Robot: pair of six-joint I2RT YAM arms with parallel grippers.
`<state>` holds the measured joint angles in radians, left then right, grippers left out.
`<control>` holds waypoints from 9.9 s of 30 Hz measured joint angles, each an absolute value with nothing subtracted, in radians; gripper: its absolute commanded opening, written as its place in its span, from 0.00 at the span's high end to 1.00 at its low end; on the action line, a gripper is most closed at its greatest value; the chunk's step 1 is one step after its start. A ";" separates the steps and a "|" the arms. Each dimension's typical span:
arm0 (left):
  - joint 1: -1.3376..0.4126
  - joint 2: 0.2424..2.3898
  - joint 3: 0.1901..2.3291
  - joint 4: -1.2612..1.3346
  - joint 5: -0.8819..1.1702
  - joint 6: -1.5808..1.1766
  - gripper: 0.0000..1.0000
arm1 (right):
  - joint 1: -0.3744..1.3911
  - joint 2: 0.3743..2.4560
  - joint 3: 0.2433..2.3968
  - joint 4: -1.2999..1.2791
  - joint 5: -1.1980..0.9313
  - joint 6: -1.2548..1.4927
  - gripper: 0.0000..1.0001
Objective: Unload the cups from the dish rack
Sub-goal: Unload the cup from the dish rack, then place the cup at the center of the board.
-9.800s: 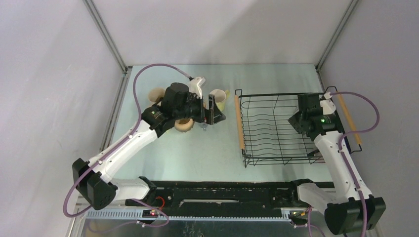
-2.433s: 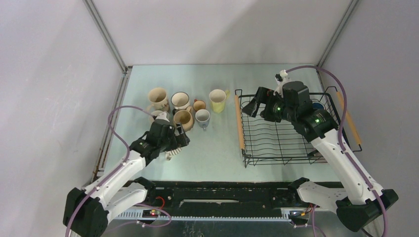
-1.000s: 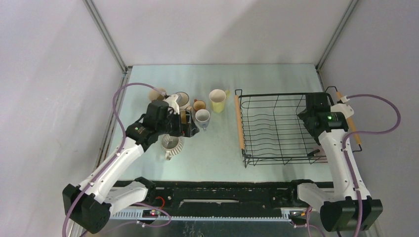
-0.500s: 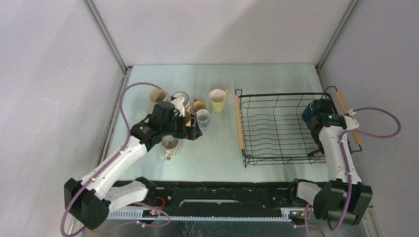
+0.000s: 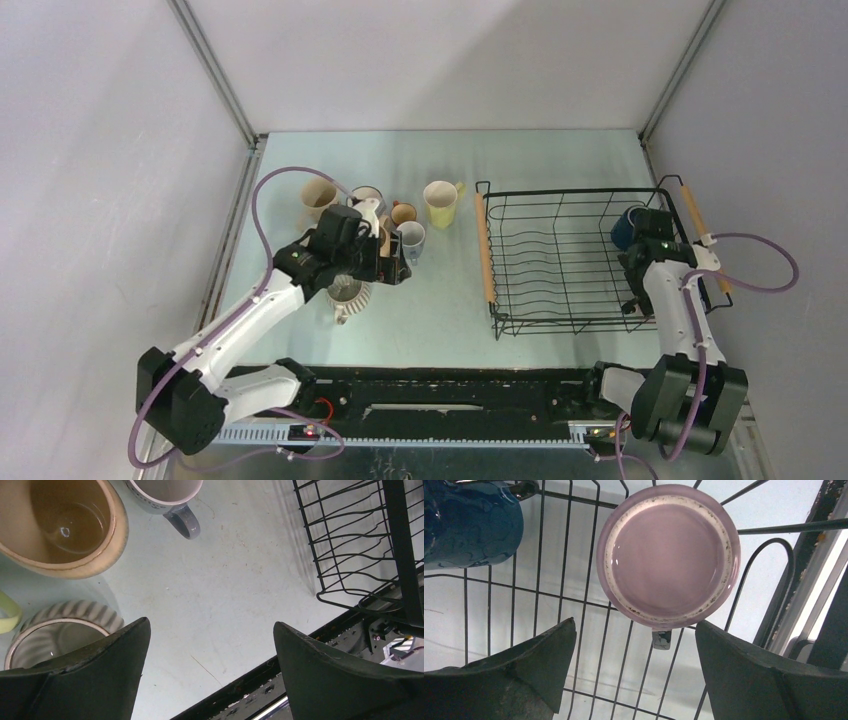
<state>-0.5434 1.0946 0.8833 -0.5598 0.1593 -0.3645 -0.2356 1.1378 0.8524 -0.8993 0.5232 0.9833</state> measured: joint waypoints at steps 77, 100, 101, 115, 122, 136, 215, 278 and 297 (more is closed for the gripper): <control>-0.551 1.047 0.883 -0.477 0.172 -0.469 0.00 | 0.141 0.958 0.948 -0.887 0.453 0.830 1.00; -0.551 1.025 0.884 -0.249 0.336 -0.662 0.00 | 0.500 0.994 1.238 -0.798 0.189 0.730 1.00; -0.548 1.032 0.884 -0.229 0.353 -0.678 0.00 | 0.517 0.999 1.239 -0.789 0.180 0.729 1.00; -0.503 1.122 0.884 0.244 0.533 -0.993 0.00 | 0.626 1.070 1.253 -0.642 -0.011 0.753 1.00; -0.502 1.208 0.883 0.447 0.600 -1.139 0.01 | 0.649 1.113 1.256 -0.583 -0.094 0.786 1.00; -0.508 1.309 0.883 0.833 0.689 -1.415 0.20 | 0.663 1.142 1.256 -0.493 -0.221 0.842 1.00; -0.675 1.124 0.987 -0.696 0.130 -0.412 1.00 | 0.684 0.997 1.295 -0.682 0.095 0.648 0.00; -0.799 1.385 1.010 -0.673 -0.120 -0.366 0.00 | 0.684 1.003 1.295 -0.737 0.152 0.607 0.00; -0.799 1.085 1.072 -0.715 -0.082 -0.364 0.00 | 0.678 1.006 1.295 -0.747 0.172 0.616 0.00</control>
<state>-0.7994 1.0847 1.0718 -0.7155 -0.0822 -0.3645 0.6781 1.0061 1.2953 -0.7471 0.1722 0.6155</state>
